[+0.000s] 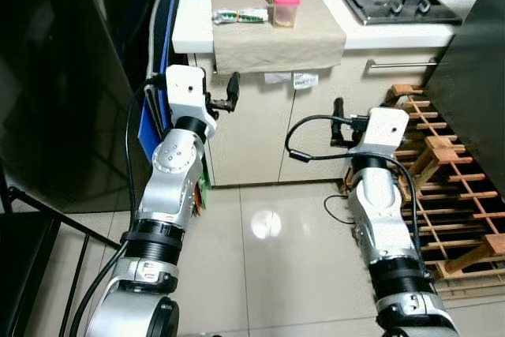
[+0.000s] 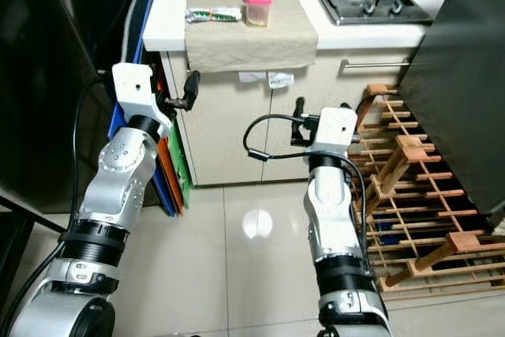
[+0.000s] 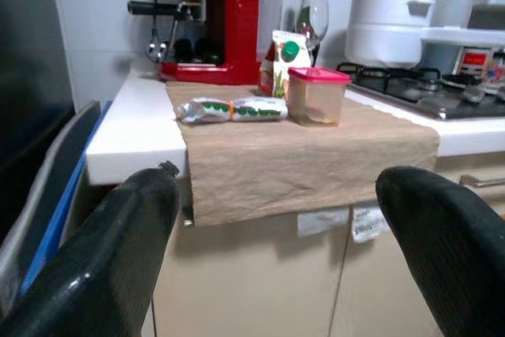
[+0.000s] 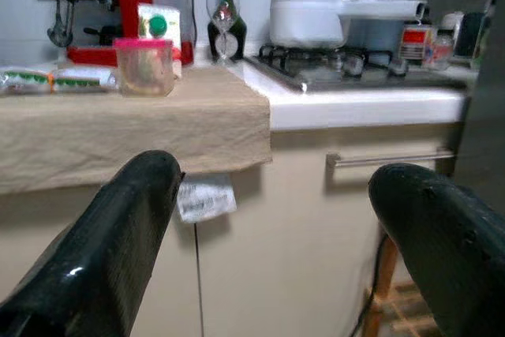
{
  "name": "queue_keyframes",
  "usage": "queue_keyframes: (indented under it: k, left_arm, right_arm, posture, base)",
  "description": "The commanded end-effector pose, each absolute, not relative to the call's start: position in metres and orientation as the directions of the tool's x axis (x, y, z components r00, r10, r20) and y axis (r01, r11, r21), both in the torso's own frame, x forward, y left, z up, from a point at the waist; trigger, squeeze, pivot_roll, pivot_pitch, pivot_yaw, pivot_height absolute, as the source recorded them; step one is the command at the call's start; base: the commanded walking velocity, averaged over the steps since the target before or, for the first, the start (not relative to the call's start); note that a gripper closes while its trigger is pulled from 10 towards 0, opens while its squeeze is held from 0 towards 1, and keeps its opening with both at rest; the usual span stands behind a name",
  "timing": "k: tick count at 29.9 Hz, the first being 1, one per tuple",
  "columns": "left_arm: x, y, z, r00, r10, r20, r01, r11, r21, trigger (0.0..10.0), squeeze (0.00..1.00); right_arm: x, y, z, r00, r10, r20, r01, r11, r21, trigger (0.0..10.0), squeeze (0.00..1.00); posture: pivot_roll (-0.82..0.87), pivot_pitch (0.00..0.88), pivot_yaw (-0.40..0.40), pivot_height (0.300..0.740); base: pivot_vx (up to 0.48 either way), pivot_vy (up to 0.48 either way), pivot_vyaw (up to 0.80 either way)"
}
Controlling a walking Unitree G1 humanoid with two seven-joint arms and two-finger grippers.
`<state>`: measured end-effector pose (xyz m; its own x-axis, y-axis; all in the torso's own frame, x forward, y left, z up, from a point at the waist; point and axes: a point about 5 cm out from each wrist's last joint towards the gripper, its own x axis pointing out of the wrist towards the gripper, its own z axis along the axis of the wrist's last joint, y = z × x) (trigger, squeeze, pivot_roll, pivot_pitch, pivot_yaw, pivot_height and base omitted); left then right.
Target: Restocking fridge
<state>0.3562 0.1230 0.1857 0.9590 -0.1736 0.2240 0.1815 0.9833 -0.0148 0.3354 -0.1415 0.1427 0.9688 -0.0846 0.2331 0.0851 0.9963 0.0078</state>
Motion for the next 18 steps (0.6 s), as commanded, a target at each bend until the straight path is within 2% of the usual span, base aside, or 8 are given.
queue_keyframes:
  k: [1, 14, 18]
  left_arm:
    - [0.3538, 0.108, 0.1938, 0.941, -0.227, 0.253, 0.241, 0.97, -0.024, 10.0, 0.0]
    - [0.3548, 0.1097, 0.1949, 0.948, -0.189, 0.256, 0.218, 0.972, -0.091, 10.0, 0.0]
    - [0.355, 0.1091, 0.195, 0.95, -0.186, 0.249, 0.215, 0.972, -0.093, 10.0, 0.0]
  right_arm:
    - [0.3364, -0.1508, 0.1421, 0.97, -0.107, 0.218, 0.106, 0.994, 0.014, 10.0, 0.41]
    - [0.341, -0.1513, 0.146, 0.974, -0.081, 0.21, 0.081, 0.997, 0.012, 10.0, 0.4]
    - [0.3423, -0.1499, 0.1475, 0.975, -0.071, 0.21, 0.069, 0.997, 0.015, 10.0, 0.4]
  posture:
    - [-0.09, 0.023, 0.028, 0.732]
    - [-0.09, 0.032, 0.015, 0.732]
    - [-0.09, 0.04, 0.012, 0.732]
  base:
    - [0.45, 0.0, 0.0]
    - [0.442, 0.0, 0.0]
    - [0.396, 0.271, 0.0]
